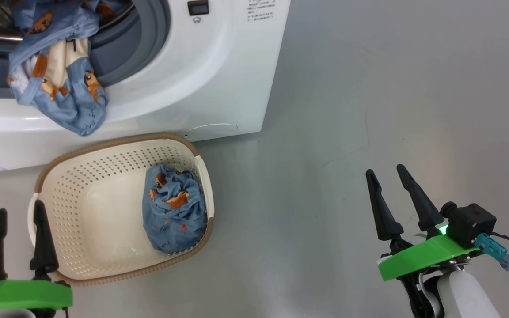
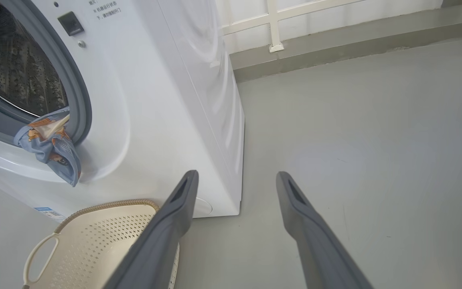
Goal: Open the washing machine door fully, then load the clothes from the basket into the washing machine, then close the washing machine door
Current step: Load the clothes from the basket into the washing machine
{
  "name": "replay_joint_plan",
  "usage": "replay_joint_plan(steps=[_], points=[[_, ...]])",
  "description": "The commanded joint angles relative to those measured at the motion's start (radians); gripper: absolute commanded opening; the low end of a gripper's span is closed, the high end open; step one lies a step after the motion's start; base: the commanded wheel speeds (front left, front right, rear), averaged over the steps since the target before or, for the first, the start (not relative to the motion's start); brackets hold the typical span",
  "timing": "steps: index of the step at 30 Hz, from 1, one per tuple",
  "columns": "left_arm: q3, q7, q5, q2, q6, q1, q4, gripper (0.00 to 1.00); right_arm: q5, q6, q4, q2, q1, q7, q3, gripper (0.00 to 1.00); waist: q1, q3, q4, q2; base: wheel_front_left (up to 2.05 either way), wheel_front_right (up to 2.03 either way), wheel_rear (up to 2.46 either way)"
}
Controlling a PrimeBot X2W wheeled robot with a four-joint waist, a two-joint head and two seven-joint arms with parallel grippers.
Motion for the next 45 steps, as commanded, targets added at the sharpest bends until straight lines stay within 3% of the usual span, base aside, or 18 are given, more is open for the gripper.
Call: replay_joint_plan(steps=[1,17,45], points=[[0.04,-0.005,0.006,0.022,0.001,0.012,-0.03,1.0,0.008,0.002,-0.019,-0.002,0.022,-0.005,0.022,1.0,0.0,-0.001,-0.001,0.0,0.0,0.0,0.0],[-0.013,-0.005,-0.03,0.053,0.001,-0.074,0.017,1.0,0.005,0.002,-0.028,0.003,0.014,-0.005,0.02,1.0,0.0,0.03,-0.003,0.0,0.0,0.0,0.0],[-0.173,-0.005,-0.113,0.183,0.001,-0.583,0.508,1.0,0.004,0.002,-0.058,0.013,-0.046,-0.005,0.024,1.0,0.0,0.159,-0.049,0.0,0.0,0.0,0.0]])
